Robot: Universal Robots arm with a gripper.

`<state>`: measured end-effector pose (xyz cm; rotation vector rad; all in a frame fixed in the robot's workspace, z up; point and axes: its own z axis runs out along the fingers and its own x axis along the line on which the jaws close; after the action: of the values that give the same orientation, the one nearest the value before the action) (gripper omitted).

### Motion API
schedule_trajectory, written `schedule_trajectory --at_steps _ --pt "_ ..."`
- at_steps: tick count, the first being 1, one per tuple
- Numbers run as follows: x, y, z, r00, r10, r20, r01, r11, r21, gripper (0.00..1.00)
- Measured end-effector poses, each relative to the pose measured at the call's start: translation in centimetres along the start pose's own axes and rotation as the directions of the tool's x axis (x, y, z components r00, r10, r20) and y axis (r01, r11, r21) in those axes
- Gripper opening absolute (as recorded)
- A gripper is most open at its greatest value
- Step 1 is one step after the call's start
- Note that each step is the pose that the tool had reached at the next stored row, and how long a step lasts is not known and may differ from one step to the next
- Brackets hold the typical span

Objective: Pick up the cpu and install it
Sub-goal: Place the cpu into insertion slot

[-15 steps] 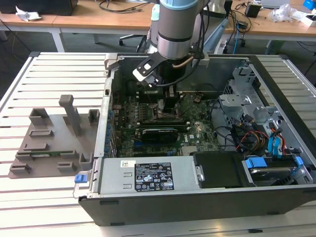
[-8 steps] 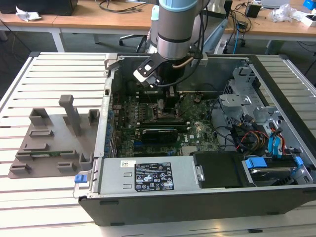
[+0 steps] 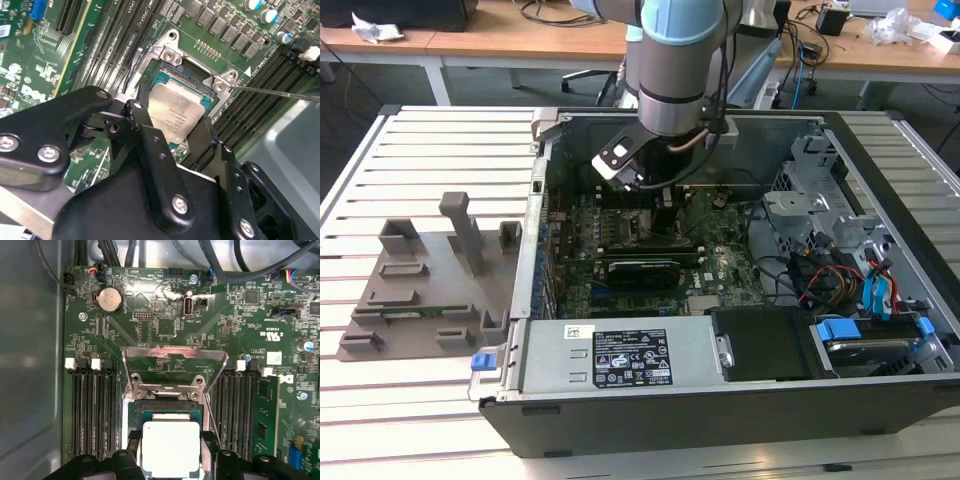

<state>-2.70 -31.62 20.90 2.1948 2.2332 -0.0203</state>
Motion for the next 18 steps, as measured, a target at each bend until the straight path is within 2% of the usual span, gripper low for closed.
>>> schedule_trajectory --at_steps 9,12,18 --pt "0.31 0.01 0.83 0.9999 0.013 0.0001 -0.013 0.9999 0.0002 0.55" --pt "0.31 0.0 1.03 0.9996 0.03 0.0001 -0.03 0.9996 0.0006 0.55" --pt "0.31 0.01 1.21 0.9996 0.028 0.0003 -0.028 0.9996 0.0007 0.55"
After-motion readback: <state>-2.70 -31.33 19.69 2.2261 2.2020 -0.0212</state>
